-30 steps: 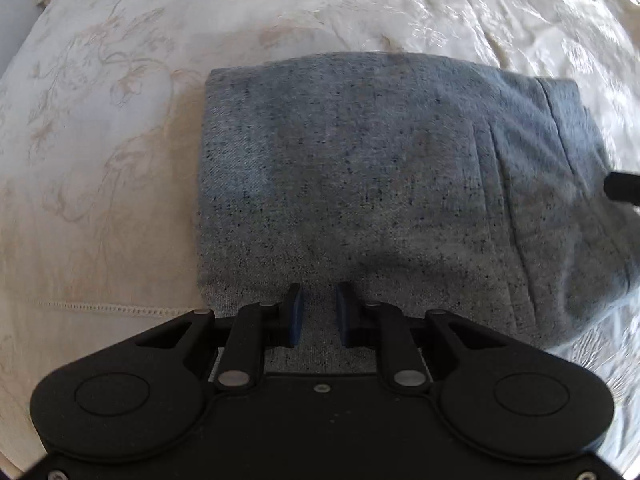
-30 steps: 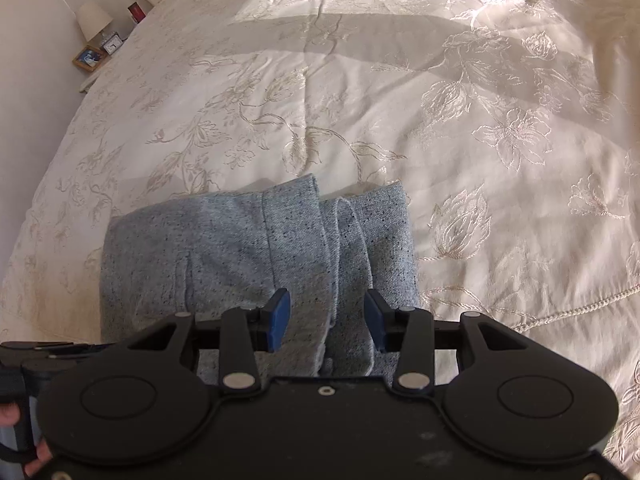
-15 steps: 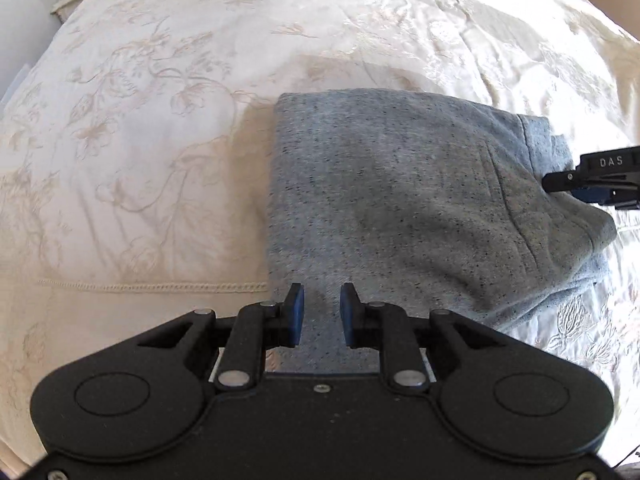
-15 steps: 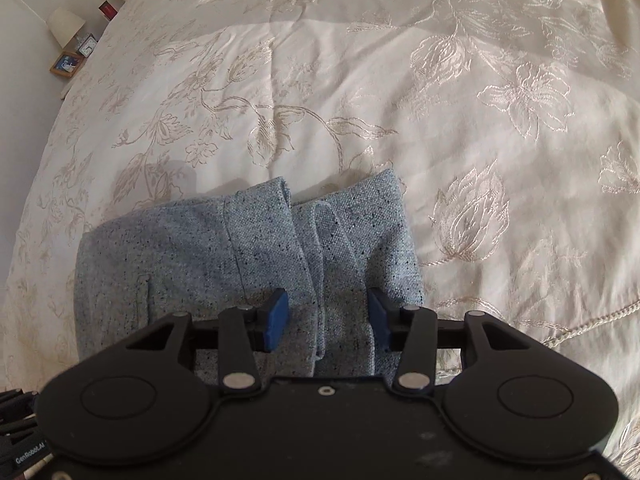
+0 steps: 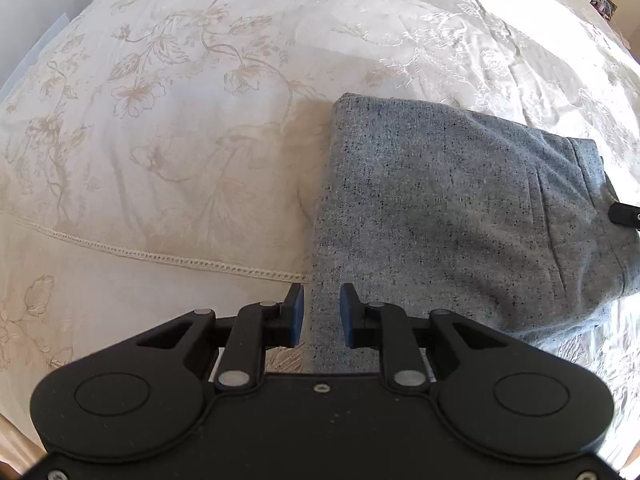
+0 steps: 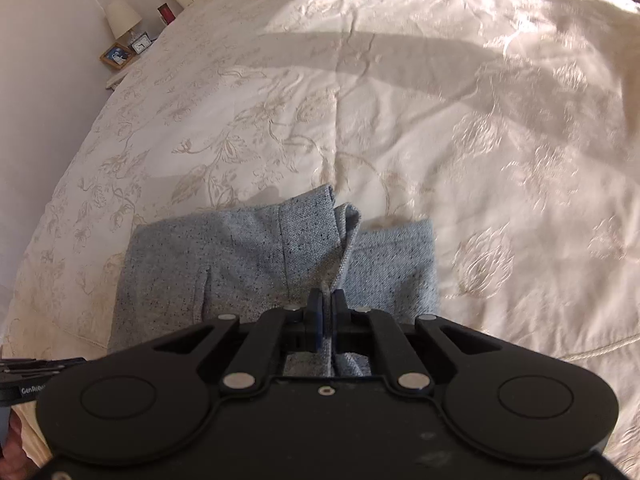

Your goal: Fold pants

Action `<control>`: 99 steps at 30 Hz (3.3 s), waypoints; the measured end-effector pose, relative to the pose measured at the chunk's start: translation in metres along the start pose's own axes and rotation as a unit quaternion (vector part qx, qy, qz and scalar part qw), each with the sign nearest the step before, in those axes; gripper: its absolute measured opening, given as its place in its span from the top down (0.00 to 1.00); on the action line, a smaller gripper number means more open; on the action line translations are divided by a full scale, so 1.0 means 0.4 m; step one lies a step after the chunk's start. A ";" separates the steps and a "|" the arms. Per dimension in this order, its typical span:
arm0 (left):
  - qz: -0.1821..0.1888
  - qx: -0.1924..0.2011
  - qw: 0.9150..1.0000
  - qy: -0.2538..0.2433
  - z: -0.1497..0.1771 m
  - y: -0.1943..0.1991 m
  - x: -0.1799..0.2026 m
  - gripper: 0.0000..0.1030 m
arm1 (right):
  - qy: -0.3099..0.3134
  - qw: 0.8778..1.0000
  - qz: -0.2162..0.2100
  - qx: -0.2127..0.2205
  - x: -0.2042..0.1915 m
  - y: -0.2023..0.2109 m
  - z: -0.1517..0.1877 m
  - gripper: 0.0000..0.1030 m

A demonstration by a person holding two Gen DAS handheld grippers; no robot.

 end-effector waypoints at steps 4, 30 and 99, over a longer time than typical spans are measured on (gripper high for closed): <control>0.015 0.004 1.000 -0.003 -0.020 -0.015 0.029 0.73 | 0.024 0.999 0.028 -0.002 0.034 0.002 0.004 0.96; 0.023 -0.041 0.999 -0.024 -0.042 -0.173 0.110 0.70 | 0.061 0.993 0.096 -0.025 0.071 -0.117 0.083 0.77; -0.120 0.043 0.981 0.145 -0.147 0.104 -0.640 0.80 | 0.060 0.996 -0.060 0.020 -0.763 -0.014 0.051 0.77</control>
Point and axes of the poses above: each gripper's, at about its wrist camera, not at the fingertips, and y roughly against the way its jaws point, x to its right, z to its underside, the point moved 9 cm from there along -y, roughly the way its jaws point, and after that the axes turned 15 degrees about x, right-handed, at the moved point
